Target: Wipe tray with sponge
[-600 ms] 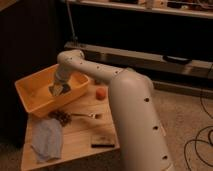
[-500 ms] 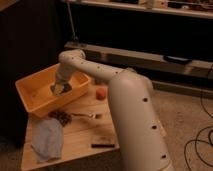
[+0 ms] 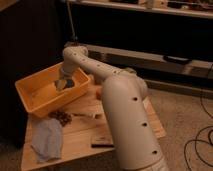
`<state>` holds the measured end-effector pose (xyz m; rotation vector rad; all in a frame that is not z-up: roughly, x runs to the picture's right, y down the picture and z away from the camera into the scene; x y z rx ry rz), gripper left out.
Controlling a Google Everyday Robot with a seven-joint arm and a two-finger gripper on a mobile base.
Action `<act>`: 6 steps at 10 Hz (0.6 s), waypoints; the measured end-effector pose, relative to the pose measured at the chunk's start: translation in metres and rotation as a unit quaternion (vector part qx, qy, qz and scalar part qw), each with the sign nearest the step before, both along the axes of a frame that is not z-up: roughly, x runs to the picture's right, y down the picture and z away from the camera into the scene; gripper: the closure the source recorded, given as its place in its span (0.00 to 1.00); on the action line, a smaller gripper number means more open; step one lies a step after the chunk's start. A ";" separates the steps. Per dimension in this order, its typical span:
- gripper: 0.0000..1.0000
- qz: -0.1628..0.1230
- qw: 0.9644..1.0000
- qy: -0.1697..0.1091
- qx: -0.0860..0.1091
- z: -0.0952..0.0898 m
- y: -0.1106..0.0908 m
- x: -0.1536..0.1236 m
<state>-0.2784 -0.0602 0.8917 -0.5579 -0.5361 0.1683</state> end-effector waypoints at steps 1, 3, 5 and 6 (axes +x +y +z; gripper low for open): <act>1.00 -0.001 1.000 0.006 -0.001 0.006 -0.005 -0.002; 1.00 -0.004 1.000 0.008 0.000 0.010 -0.010 -0.010; 1.00 -0.010 1.000 0.000 0.007 0.004 -0.016 -0.027; 1.00 -0.013 1.000 -0.003 0.009 0.001 -0.017 -0.029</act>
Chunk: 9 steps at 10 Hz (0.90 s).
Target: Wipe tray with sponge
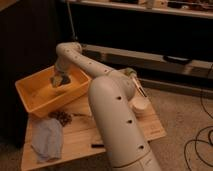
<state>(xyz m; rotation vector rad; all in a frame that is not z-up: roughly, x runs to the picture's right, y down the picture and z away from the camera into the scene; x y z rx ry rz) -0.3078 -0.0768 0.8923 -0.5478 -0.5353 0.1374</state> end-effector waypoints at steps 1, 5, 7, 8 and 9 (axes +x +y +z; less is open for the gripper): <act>1.00 -0.005 1.000 -0.007 0.008 -0.008 -0.001 -0.002; 1.00 -0.028 0.998 -0.044 0.029 -0.052 0.020 -0.023; 1.00 -0.043 0.997 -0.060 0.032 -0.072 0.038 -0.030; 1.00 -0.051 0.996 -0.065 0.029 -0.078 0.048 -0.032; 1.00 -0.055 0.996 -0.064 0.027 -0.077 0.054 -0.028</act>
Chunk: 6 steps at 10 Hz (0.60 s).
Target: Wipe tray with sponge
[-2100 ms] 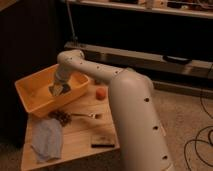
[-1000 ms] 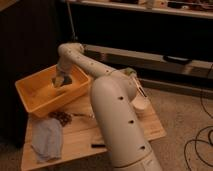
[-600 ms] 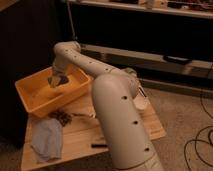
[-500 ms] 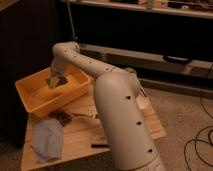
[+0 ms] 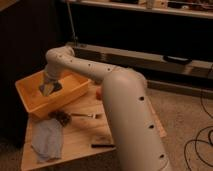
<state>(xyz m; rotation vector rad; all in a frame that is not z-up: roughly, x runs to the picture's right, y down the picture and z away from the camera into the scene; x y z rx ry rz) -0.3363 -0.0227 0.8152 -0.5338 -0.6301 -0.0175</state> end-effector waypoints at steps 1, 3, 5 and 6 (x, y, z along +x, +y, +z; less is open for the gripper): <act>1.00 -0.001 1.000 0.004 -0.004 0.004 0.006 0.006; 1.00 0.017 0.999 0.024 -0.018 0.019 0.010 0.036; 1.00 0.042 0.998 0.041 -0.032 0.032 0.007 0.058; 1.00 0.058 0.996 0.057 -0.030 0.042 -0.001 0.079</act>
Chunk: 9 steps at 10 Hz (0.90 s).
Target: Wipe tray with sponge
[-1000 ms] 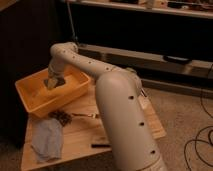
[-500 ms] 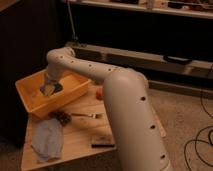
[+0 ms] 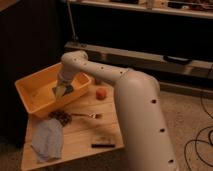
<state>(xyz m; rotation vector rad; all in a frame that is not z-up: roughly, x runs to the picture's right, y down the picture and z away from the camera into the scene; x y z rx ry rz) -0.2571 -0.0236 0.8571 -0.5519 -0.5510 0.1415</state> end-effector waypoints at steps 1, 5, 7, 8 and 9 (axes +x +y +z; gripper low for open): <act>1.00 0.009 1.000 0.008 0.002 0.004 -0.005 0.011; 1.00 0.039 0.998 0.052 -0.005 0.037 -0.026 0.039; 1.00 0.045 0.996 0.072 -0.012 0.057 -0.039 0.043; 1.00 0.046 0.996 0.079 -0.012 0.063 -0.045 0.043; 1.00 0.046 0.995 0.085 -0.011 0.068 -0.051 0.043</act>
